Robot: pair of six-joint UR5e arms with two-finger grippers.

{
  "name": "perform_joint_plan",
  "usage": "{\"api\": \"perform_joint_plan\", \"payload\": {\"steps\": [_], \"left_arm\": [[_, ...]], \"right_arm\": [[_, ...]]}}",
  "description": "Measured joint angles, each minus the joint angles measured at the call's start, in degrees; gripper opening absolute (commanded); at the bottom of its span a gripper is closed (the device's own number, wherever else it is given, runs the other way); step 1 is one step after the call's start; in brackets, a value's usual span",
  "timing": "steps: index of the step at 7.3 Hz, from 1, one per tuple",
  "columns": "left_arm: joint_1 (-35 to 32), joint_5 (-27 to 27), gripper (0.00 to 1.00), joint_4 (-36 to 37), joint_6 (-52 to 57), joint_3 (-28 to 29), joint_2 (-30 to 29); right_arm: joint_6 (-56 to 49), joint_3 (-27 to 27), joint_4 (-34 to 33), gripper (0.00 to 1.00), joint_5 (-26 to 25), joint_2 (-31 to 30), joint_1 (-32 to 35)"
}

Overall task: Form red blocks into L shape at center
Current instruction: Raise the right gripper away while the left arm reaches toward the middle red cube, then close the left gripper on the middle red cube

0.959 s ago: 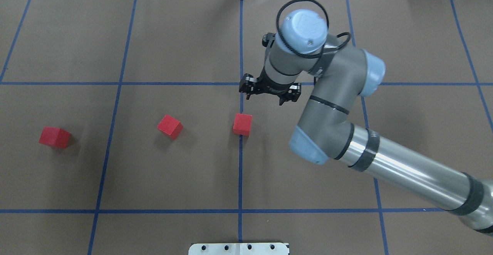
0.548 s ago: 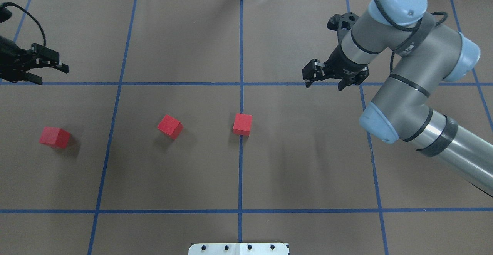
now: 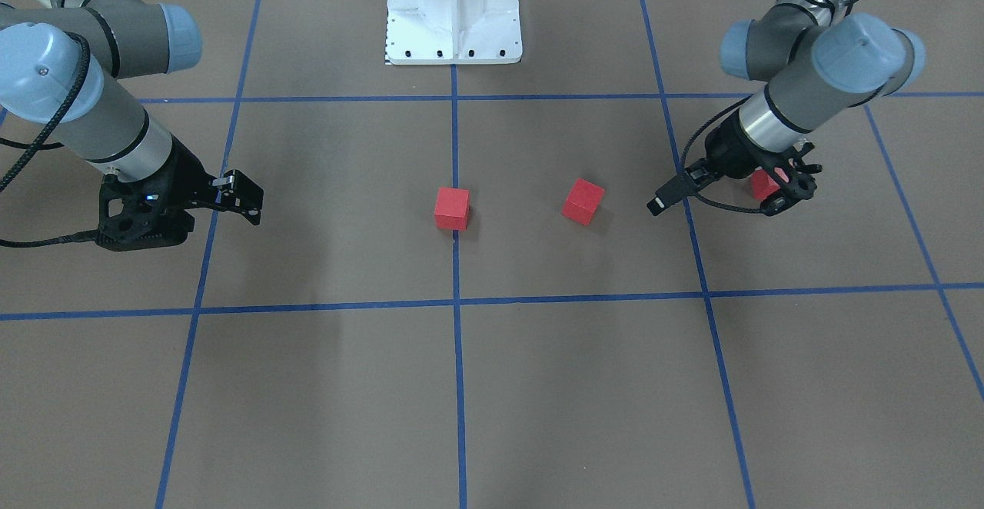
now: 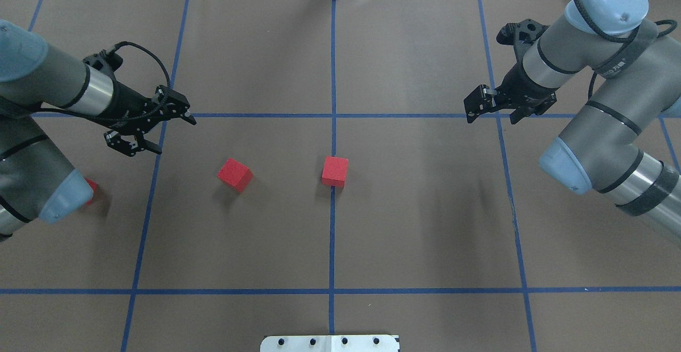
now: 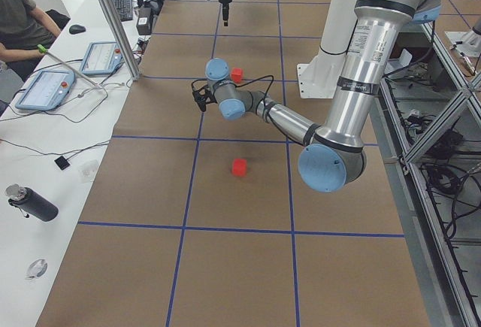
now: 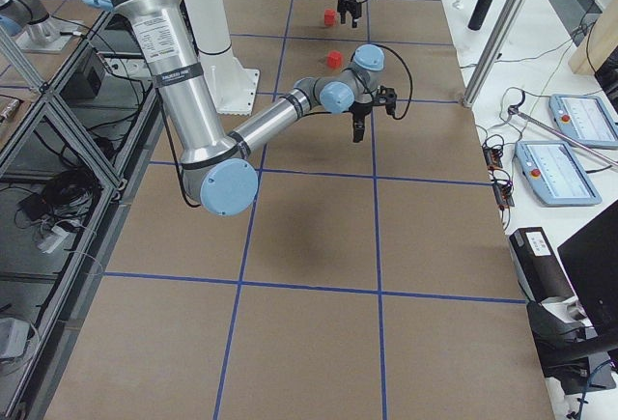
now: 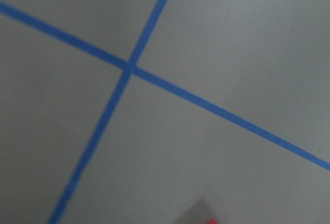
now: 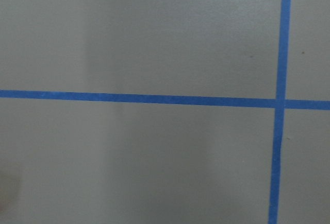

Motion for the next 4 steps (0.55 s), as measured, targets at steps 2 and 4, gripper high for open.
{"api": "perform_joint_plan", "payload": {"steps": [2,4], "left_arm": [[6.04,5.38,1.00,7.23,-10.02,-1.85,-2.26],[8.59,7.21,1.00,15.72,-13.69,-1.98,-5.89]], "right_arm": [[-0.04,1.15,0.10,1.00,0.00,-2.20,0.06],[0.24,2.29,0.11,1.00,0.06,-3.28,0.05]]}}
